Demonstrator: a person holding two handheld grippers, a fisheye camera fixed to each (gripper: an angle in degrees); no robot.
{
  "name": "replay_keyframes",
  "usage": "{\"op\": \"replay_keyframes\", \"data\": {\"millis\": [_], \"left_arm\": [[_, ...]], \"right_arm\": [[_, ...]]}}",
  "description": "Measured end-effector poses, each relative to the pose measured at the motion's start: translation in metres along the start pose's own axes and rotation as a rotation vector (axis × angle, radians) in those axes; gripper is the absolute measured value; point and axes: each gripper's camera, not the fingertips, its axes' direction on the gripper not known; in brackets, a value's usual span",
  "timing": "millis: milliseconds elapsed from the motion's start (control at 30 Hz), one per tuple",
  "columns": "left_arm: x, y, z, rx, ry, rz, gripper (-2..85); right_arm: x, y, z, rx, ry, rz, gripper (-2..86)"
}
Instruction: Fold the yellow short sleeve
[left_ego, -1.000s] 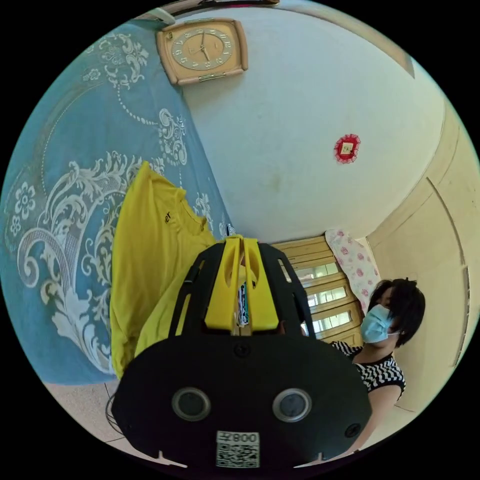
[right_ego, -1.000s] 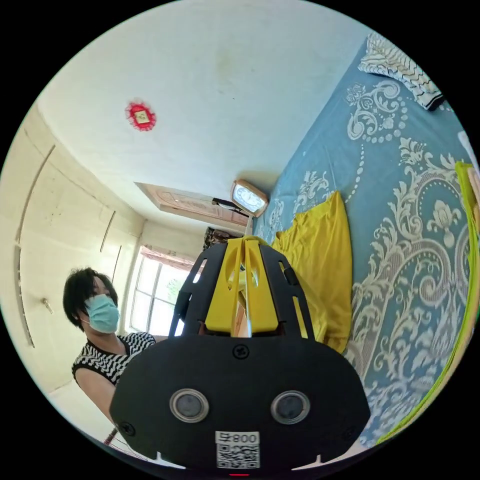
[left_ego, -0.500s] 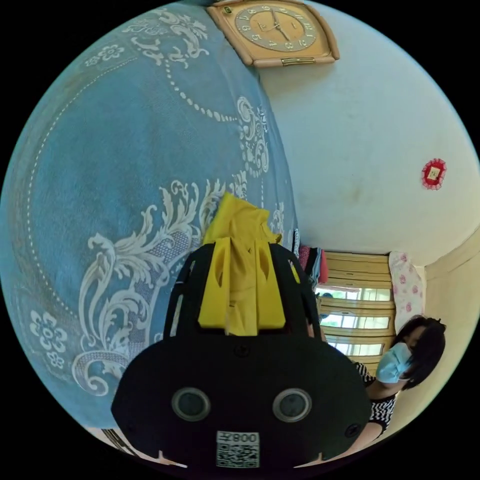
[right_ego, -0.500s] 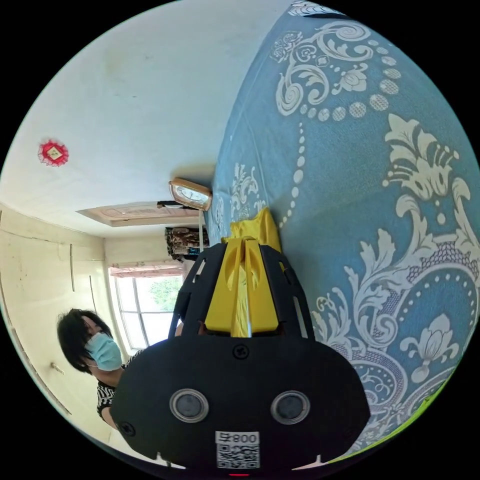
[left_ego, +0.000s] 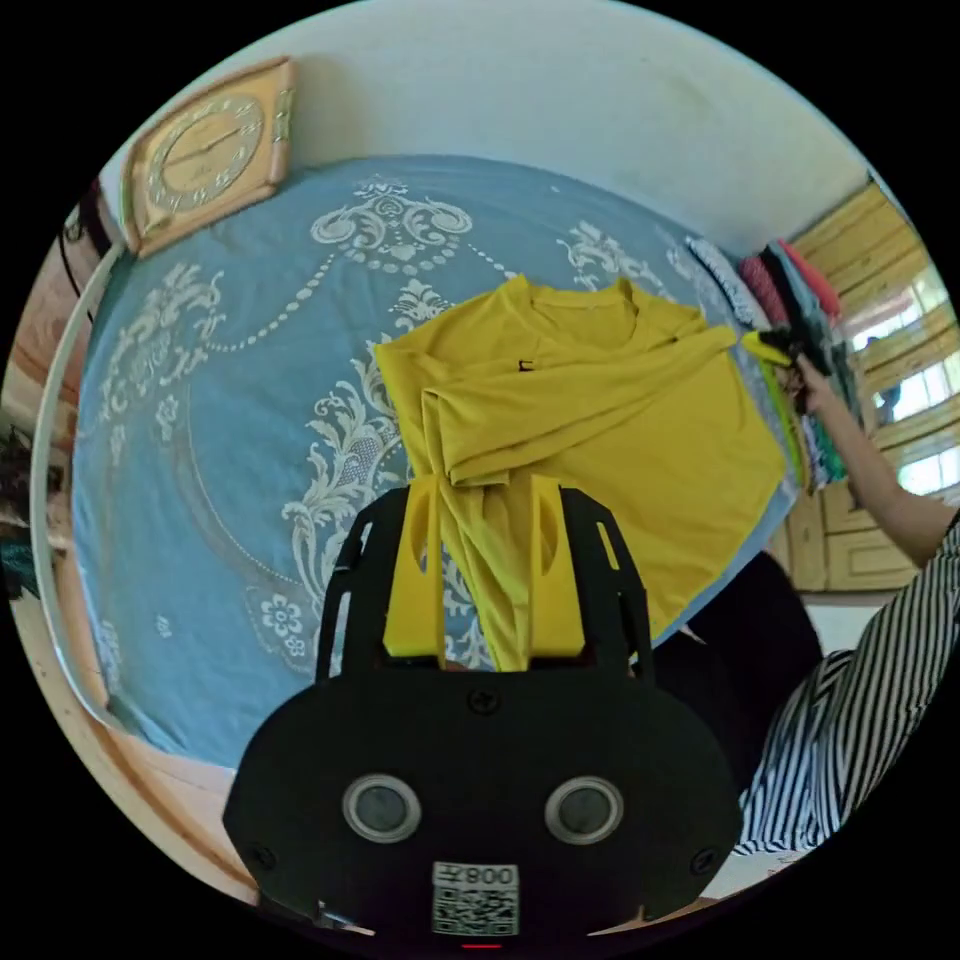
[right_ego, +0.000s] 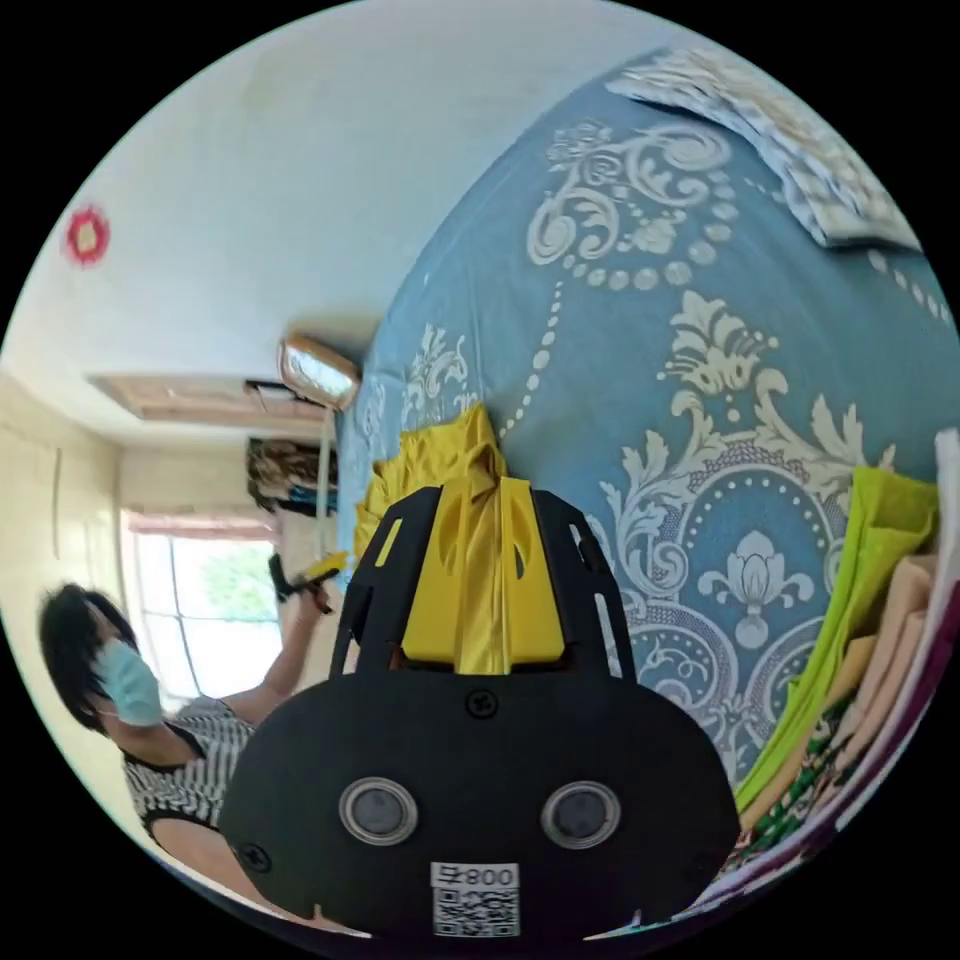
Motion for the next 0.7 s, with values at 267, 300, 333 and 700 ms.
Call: {"op": "replay_keyframes", "data": {"millis": [267,300,333,700], "left_arm": [[0.052,-0.033,0.065,-0.076,-0.27,0.14,5.6],[0.053,-0.036,0.071,-0.071,-0.266,0.13,4.5],[0.053,-0.038,0.073,-0.066,-0.264,0.127,4.2],[0.05,-0.051,0.086,0.0,-0.208,0.07,2.1]], "right_arm": [[-0.15,0.044,0.119,-0.221,0.555,-0.567,6.3],[-0.164,0.049,0.137,-0.231,0.633,-0.619,6.3],[-0.175,0.055,0.152,-0.228,0.706,-0.676,6.3],[-0.218,0.095,0.256,-0.269,1.15,-1.041,5.8]]}}
